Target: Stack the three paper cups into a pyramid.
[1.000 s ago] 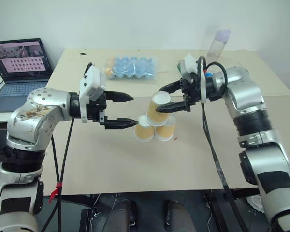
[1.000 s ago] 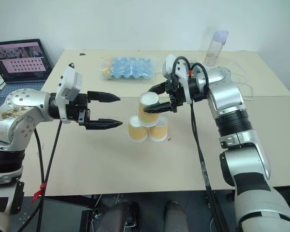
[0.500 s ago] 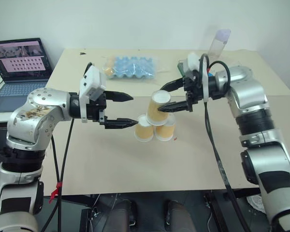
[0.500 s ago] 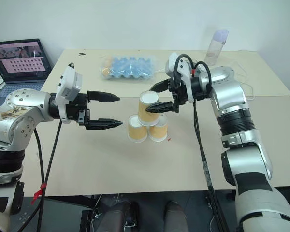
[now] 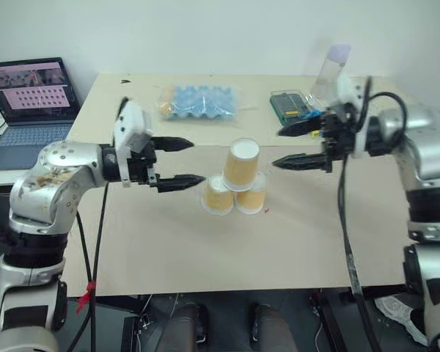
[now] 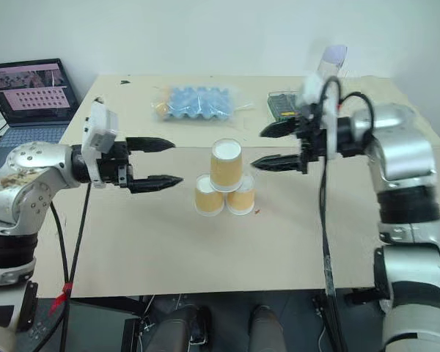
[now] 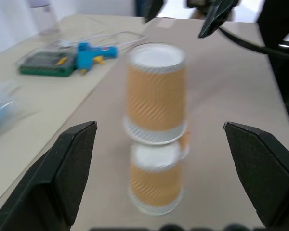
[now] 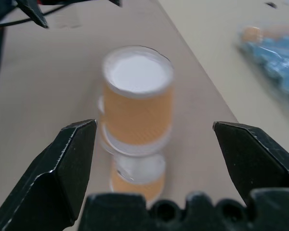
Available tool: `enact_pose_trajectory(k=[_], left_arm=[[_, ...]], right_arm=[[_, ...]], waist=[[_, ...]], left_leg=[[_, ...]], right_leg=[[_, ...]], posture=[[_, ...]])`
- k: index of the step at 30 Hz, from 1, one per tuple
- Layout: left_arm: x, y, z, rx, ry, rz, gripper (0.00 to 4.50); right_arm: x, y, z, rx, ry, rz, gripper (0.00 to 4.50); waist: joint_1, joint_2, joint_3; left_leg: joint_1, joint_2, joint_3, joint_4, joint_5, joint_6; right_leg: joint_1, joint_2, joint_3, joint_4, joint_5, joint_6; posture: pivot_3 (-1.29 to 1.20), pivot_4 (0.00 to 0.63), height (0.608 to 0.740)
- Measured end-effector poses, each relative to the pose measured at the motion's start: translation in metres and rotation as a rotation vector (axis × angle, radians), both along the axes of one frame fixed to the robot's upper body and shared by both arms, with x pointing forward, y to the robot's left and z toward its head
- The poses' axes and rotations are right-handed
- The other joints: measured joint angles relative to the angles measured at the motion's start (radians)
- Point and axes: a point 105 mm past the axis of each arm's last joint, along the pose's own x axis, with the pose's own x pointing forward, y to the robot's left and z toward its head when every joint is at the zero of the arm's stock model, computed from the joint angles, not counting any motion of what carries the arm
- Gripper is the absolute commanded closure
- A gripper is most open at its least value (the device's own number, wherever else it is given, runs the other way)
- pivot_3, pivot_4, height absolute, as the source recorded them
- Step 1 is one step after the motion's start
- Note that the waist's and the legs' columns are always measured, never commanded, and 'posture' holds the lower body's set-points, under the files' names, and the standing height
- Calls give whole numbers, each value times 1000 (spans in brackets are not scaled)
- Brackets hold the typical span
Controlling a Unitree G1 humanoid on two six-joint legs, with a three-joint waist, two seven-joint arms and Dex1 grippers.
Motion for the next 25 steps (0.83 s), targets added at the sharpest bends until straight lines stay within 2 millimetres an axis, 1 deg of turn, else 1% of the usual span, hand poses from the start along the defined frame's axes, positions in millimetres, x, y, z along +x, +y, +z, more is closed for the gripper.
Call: enact_pose_trajectory(k=[3, 5, 6, 8, 10, 11, 12, 14, 15, 16, 17, 19, 20, 22, 25], left_arm=[[11, 21, -1, -108, -41, 221, 0], [14, 34, -9, -168, -44, 363, 0], [15, 40, -13, -186, -49, 427, 0], [17, 58, -25, -230, -47, 594, 0], [17, 84, -40, -282, -34, 786, 0], [17, 89, -43, -297, -37, 828, 0], [16, 104, -51, -328, -50, 923, 0], [16, 133, -71, -360, -35, 1087, 0], [16, 147, -82, -381, -22, 1163, 0], [16, 154, -87, -388, -14, 1198, 0], [16, 165, -96, -386, -12, 1245, 0], [20, 177, -104, -388, -17, 1285, 0], [23, 183, -105, -395, -23, 1298, 0], [25, 188, -105, -402, -46, 1307, 0], [28, 189, -105, -411, -62, 1305, 0]], right_arm=[[16, -39, -6, 35, -65, -305, 20], [20, -68, -16, 60, -83, -508, 20], [21, -78, -20, 64, -96, -581, 20], [19, -99, -34, 60, -119, -751, 20], [19, -117, -53, 114, -125, -932, 20], [18, -121, -58, 121, -124, -972, 20], [17, -122, -73, 157, -124, -1001, 20], [15, -116, -105, 208, -85, -1005, 20], [14, -116, -126, 224, -53, -1018, 20], [14, -116, -137, 230, -32, -1030, 20], [13, -118, -153, 245, -15, -1046, 20], [13, -123, -164, 272, -22, -1062, 20], [12, -129, -167, 283, -36, -1084, 20], [10, -140, -171, 289, -54, -1120, 20], [9, -144, -174, 301, -66, -1132, 20]], waist=[[4, 0, 0], [8, 0, 0], [9, 0, 0], [10, -1, -1], [9, -1, -1], [9, -1, -1], [10, -2, -3], [8, -3, -5], [7, -3, -5], [5, -3, -5], [5, -3, -5], [7, -3, -5], [7, -3, -5], [5, -3, -5], [-3, -3, -5]], left_leg=[[2, 0, 0, -1, 0, -2], [2, 0, 0, -2, 0, -2], [2, 0, 1, -2, 0, -2], [3, 0, 1, -2, 0, -2], [4, 1, 2, -2, 0, -3], [4, 0, 3, -3, 1, -3], [6, 1, 2, -3, 1, -3], [11, 1, 2, -4, 0, -2], [11, 1, 2, -4, -4, 4], [11, 0, 3, -3, -4, 5], [11, 0, 3, -3, -4, 5], [11, -1, 3, -2, -4, 5], [11, 0, 2, -2, -4, 5], [11, 0, 3, -2, -4, 5], [11, 0, 3, -3, -3, 4]], right_leg=[[1, -1, 0, 1, 0, 0], [1, -1, 1, 1, 0, 0], [1, -1, 1, 0, 0, 0], [1, -1, 1, 1, 0, 0], [2, 0, 2, 1, 1, -1], [2, 0, 3, 1, 1, -1], [3, 0, 2, 1, 1, -1], [9, 2, 2, -1, 1, -1], [9, 2, 2, -1, 1, -1], [8, 2, 2, -1, 1, -1], [9, 1, 2, -1, 1, -1], [9, 1, 2, -1, 1, -1], [9, 1, 2, -1, 1, -1], [9, 1, 2, -2, 1, -1], [9, 1, 2, -1, 1, -1]], posture=[[0, 150, 740], [0, 150, 740], [0, 150, 740], [0, 150, 740], [0, 150, 740], [0, 150, 740], [0, 150, 740], [0, 150, 740], [0, 150, 740], [0, 150, 740], [0, 150, 740], [0, 150, 740], [0, 150, 740], [0, 150, 740], [0, 150, 740]])
